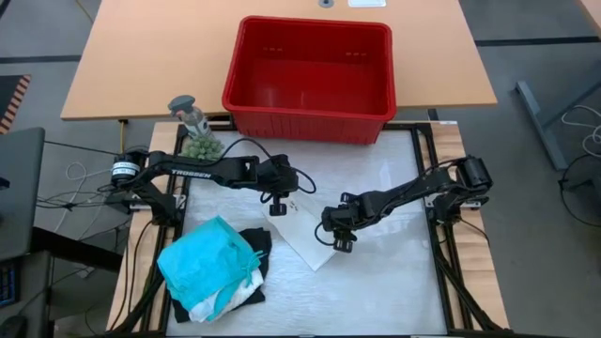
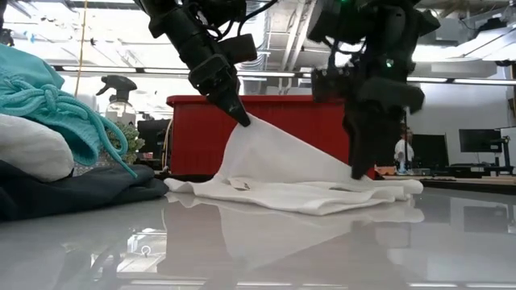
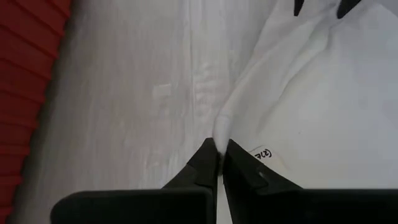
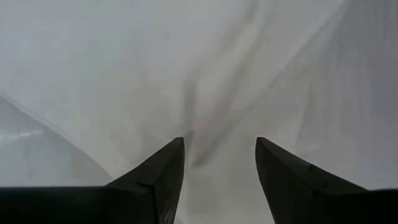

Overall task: Fold Laundry from Bin
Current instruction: Fold the white shorts

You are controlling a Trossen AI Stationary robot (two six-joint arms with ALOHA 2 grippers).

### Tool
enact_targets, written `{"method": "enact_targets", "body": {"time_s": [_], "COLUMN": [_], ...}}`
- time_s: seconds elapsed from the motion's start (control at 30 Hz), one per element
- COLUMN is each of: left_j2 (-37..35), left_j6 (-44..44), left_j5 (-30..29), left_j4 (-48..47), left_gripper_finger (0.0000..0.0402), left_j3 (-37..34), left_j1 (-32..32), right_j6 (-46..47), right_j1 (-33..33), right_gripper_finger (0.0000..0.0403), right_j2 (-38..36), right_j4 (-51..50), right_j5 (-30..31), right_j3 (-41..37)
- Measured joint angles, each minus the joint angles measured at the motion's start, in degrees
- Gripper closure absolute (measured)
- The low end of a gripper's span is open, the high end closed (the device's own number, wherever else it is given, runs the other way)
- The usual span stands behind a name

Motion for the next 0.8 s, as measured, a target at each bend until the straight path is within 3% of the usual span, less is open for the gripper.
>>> {"method": "enact_targets", "body": {"time_s": [0.2, 0.5, 0.8], "left_j2": [0.00, 0.00, 0.00], "left_j6": [0.01, 0.05, 0.81], "left_j5": [0.02, 0.00, 0.06], "left_j4": [0.19, 0.20, 2.93], "left_gripper_finger": [0.0401, 0.0401, 0.0401], "left_j3": [-0.02, -0.02, -0.02], "left_j1": [0.00, 0.00, 0.83], "right_j6": [0.77, 1.97, -0.12], "right_j1": [-0.24, -0.54, -1.01], "right_gripper_finger": [0.0232, 0.0383, 0.0387], "right_j2": [0.22, 0.15, -0.94], "right_j4": [-2.01, -3.23, -13.30], "right_j5": [0.11, 1.19, -1.62], "right_j3": [-0.02, -0.02, 6.88]}}
